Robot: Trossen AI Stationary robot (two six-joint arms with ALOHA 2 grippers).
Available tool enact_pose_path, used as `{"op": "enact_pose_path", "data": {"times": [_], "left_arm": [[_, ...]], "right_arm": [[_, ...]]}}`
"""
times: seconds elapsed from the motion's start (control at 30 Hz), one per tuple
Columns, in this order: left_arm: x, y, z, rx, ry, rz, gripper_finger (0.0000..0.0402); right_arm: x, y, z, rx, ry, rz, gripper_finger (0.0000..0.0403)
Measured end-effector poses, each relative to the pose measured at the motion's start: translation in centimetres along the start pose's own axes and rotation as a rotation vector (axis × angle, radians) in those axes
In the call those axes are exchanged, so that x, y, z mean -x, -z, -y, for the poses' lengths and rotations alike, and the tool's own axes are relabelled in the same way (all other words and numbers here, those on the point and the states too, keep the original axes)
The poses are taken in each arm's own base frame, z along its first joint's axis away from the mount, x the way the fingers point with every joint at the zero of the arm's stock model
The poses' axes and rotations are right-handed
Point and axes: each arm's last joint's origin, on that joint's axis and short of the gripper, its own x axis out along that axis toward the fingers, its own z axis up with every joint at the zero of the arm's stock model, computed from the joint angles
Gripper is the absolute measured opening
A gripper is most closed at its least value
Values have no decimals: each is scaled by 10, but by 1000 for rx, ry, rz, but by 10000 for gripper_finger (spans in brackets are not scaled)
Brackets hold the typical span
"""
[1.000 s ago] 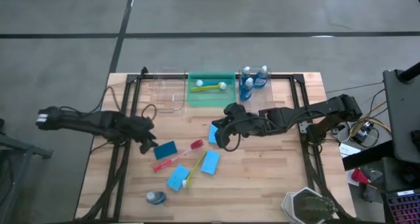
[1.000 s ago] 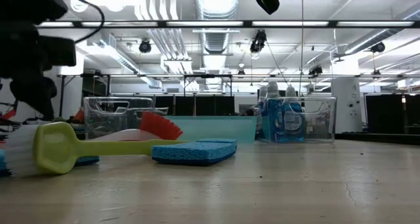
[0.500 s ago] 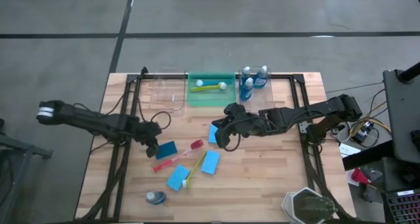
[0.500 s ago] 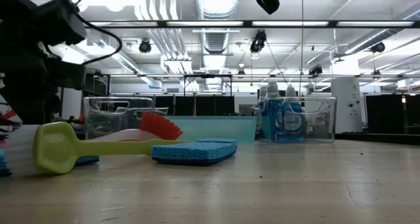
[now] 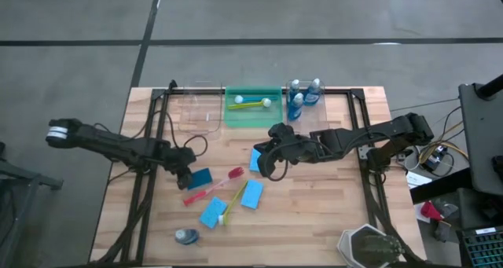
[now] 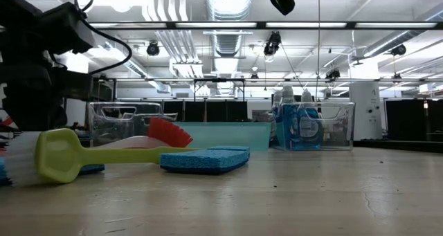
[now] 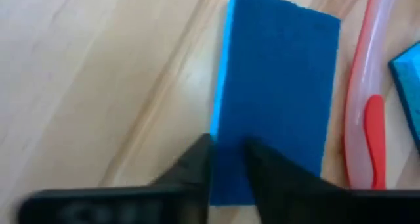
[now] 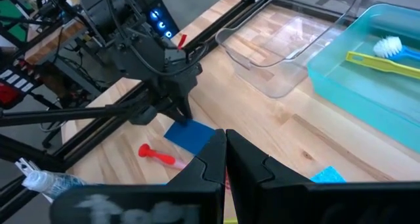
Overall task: Pick & Place Kitchen Sink Supplies
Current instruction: Put the blue sponge wipe into the left transparent bin
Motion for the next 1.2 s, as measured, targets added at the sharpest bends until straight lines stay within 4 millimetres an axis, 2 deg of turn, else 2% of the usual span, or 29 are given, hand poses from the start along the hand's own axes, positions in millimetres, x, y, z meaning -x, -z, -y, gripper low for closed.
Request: {"op": "enact_pose_path", "data": {"times": [0.07, 0.3, 0.43, 0.67, 0.93, 1.1, 1.2], "left_arm": [[0, 0, 0, -3, 5, 9, 20], [15, -11, 9, -6, 60, 109, 2], [36, -19, 15, 1, 56, 189, 1], [86, -32, 25, -1, -36, 360, 0], [150, -51, 29, 206, -244, 777, 0], [172, -61, 24, 367, -335, 953, 0], [176, -66, 17, 413, -403, 1006, 0]], "right_arm": [[0, 0, 0, -3, 1, 1, 8], [0, 0, 0, -15, 4, 5, 8], [0, -1, 1, -20, 16, 18, 8], [-1, -3, 0, -32, 13, 36, 8], [11, -24, -2, -4, -10, 192, 8], [24, -43, -2, 50, -60, 296, 8], [37, -53, -1, 91, -79, 346, 8]]}}
